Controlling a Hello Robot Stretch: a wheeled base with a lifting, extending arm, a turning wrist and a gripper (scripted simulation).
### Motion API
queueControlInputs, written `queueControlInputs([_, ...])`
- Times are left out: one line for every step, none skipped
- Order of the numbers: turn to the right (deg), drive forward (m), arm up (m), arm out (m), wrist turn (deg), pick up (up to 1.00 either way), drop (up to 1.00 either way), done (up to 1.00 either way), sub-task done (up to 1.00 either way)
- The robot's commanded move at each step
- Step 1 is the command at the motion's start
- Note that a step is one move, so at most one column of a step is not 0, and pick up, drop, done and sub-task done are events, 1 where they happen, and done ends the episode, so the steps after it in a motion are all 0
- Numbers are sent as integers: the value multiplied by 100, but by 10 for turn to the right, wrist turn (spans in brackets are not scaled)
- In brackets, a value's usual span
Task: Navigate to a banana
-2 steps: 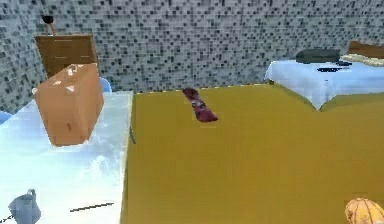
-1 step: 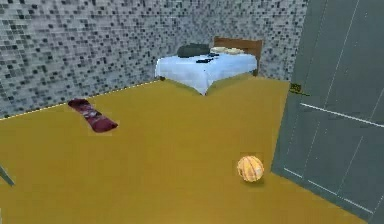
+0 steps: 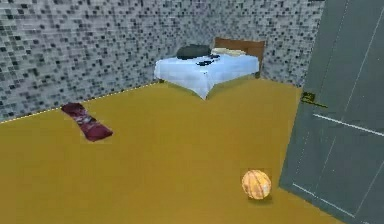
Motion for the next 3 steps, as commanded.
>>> queueControlInputs([240, 0, 0, 0, 0, 0, 0, 0, 0])
queueControlInputs([0, 20, 0, 0, 0, 0, 0, 0, 0])
queueControlInputs([-420, 0, 0, 0, 0, 0, 0, 0, 0])
